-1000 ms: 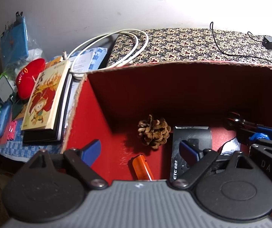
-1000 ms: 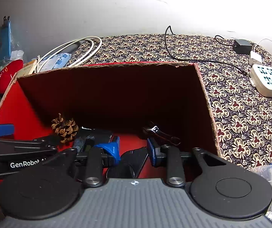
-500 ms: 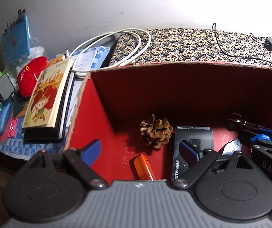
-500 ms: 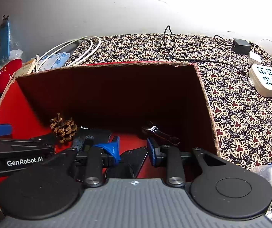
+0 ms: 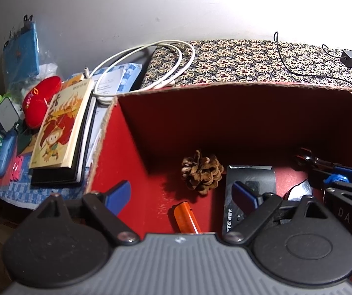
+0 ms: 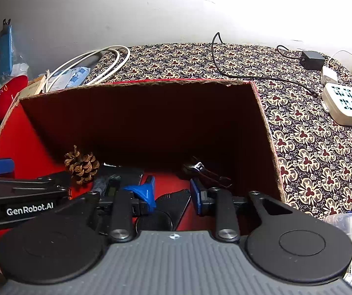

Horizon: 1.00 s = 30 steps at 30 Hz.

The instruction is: Organize rigid objects

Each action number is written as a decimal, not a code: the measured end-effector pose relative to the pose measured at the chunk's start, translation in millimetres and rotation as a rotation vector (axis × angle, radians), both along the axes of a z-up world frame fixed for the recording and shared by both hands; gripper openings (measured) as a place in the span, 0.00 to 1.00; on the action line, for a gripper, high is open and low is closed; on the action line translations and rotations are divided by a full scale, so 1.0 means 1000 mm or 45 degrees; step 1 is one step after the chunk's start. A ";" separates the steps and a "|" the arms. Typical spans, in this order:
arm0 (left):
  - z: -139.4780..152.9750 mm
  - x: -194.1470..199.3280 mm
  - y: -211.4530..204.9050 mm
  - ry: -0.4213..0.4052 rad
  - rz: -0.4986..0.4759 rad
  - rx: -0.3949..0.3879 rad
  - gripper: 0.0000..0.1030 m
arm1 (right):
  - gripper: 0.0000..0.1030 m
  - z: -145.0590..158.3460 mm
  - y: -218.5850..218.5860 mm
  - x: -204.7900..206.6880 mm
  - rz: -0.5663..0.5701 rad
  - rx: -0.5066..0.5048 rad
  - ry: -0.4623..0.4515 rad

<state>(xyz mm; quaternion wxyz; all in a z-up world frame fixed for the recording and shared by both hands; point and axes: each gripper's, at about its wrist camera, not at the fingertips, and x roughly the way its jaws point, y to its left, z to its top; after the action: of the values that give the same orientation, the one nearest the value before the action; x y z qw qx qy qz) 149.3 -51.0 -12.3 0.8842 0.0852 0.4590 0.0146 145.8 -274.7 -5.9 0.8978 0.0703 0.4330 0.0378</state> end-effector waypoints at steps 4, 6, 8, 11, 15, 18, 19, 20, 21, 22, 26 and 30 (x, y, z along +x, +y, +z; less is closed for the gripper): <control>0.000 0.000 0.000 -0.001 0.002 -0.003 0.89 | 0.12 0.000 0.000 0.000 -0.001 -0.001 0.001; 0.000 0.000 0.000 -0.002 0.003 -0.003 0.89 | 0.12 -0.001 -0.001 -0.001 -0.001 -0.001 0.001; 0.000 0.000 0.000 -0.002 0.002 -0.004 0.89 | 0.12 -0.001 0.000 -0.001 -0.001 -0.001 0.001; 0.000 0.000 0.001 -0.001 0.002 -0.009 0.89 | 0.12 -0.001 -0.001 -0.001 0.000 -0.001 0.001; 0.000 0.000 0.001 -0.002 0.001 -0.009 0.89 | 0.12 -0.001 -0.001 -0.001 0.000 -0.002 0.001; 0.000 0.000 0.002 -0.001 -0.002 -0.015 0.89 | 0.12 -0.001 0.000 0.000 0.000 -0.002 0.001; 0.000 0.000 0.002 0.000 -0.003 -0.018 0.89 | 0.12 -0.001 0.000 0.000 0.000 -0.002 0.002; 0.000 0.000 0.002 0.001 -0.005 -0.019 0.89 | 0.12 -0.001 0.000 0.000 0.000 -0.002 0.001; 0.000 0.000 0.002 0.001 -0.007 -0.019 0.89 | 0.12 -0.001 0.000 0.000 0.000 -0.002 0.001; 0.000 0.000 0.001 0.001 -0.009 -0.017 0.89 | 0.12 -0.001 0.000 0.000 0.000 -0.002 0.001; 0.000 0.000 0.001 -0.002 -0.017 -0.011 0.89 | 0.12 -0.001 0.000 0.000 0.000 -0.002 0.001; 0.000 0.000 0.001 -0.002 -0.015 -0.012 0.88 | 0.12 -0.001 0.000 0.000 0.001 -0.002 0.001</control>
<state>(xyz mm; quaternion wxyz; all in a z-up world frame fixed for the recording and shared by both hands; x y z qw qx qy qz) 149.3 -50.2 -12.5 0.8850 0.0839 0.4578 0.0073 145.6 -274.7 -6.5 0.8977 0.0695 0.4335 0.0378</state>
